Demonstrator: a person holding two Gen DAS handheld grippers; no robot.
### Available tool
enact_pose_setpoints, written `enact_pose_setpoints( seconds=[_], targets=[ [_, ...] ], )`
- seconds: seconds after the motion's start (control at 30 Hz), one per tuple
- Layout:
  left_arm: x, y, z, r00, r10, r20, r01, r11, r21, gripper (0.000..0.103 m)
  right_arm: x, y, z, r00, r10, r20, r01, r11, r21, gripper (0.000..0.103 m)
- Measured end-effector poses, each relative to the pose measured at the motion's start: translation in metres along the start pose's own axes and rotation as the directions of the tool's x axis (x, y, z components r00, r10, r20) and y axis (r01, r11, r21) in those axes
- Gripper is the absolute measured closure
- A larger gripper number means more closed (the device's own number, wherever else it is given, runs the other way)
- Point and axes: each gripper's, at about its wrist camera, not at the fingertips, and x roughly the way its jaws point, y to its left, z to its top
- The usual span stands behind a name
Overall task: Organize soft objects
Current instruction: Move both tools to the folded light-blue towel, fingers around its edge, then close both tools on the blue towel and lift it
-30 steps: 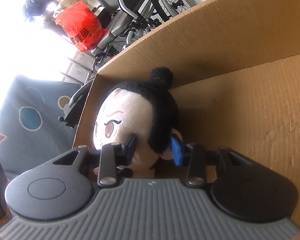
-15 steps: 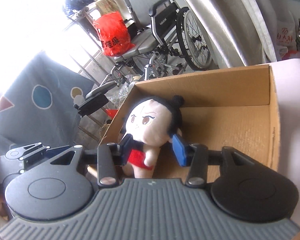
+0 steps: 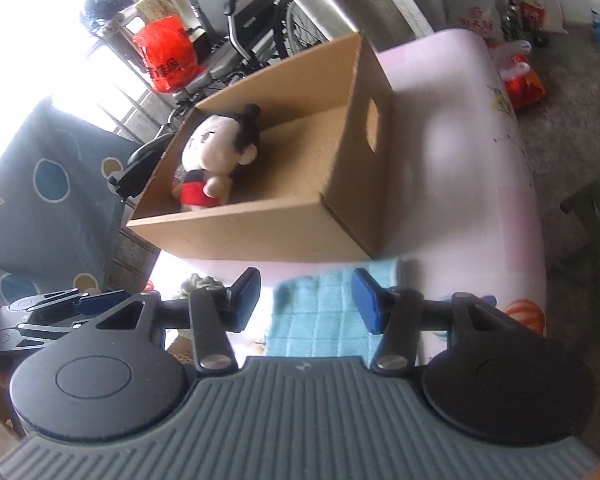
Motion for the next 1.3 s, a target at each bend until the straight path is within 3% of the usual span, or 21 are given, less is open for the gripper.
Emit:
enact_pose_setpoints(
  seconds=[0.13, 0.27, 0.4, 0.67, 0.93, 1.07, 1.13, 1.3],
  targets=[
    [0.063, 0.005, -0.010, 0.997, -0.039, -0.069, 0.031, 0.994, -0.104, 0.087, 0.032, -0.030, -0.020, 1.000, 0.013, -0.007, -0.013, 0.996, 0.092, 0.052],
    [0.106, 0.017, -0.014, 0.995, -0.050, -0.087, 0.034, 0.983, -0.178, 0.089, 0.058, -0.046, -0.025, 1.000, 0.014, -0.002, -0.014, 0.990, 0.141, 0.052],
    [0.124, 0.030, -0.018, 0.994, -0.091, -0.067, 0.070, 0.960, -0.270, 0.089, 0.084, -0.049, -0.019, 0.999, 0.009, -0.031, -0.005, 0.991, 0.134, 0.056],
    [0.148, 0.049, -0.015, 0.990, -0.130, -0.062, 0.099, 0.930, -0.355, 0.087, 0.114, -0.059, -0.008, 0.999, 0.020, -0.038, -0.015, 0.991, 0.130, 0.055],
    [0.166, 0.056, -0.015, 0.989, -0.143, -0.034, 0.119, 0.915, -0.384, 0.085, 0.123, -0.073, -0.004, 0.995, 0.094, -0.030, -0.088, 0.979, 0.183, 0.055],
    [0.169, 0.052, -0.008, 0.992, -0.121, -0.032, 0.103, 0.932, -0.348, 0.083, 0.126, -0.073, -0.001, 0.995, 0.098, -0.033, -0.090, 0.977, 0.193, 0.053],
    [0.168, 0.050, -0.006, 0.994, -0.100, -0.032, 0.083, 0.934, -0.348, 0.062, 0.127, -0.071, -0.001, 0.996, 0.088, -0.032, -0.080, 0.976, 0.201, 0.052],
    [0.164, 0.043, -0.001, 1.000, -0.017, -0.017, 0.012, 0.964, -0.265, 0.057, 0.125, -0.069, -0.004, 0.997, 0.064, -0.035, -0.057, 0.984, 0.171, 0.052]
  ],
)
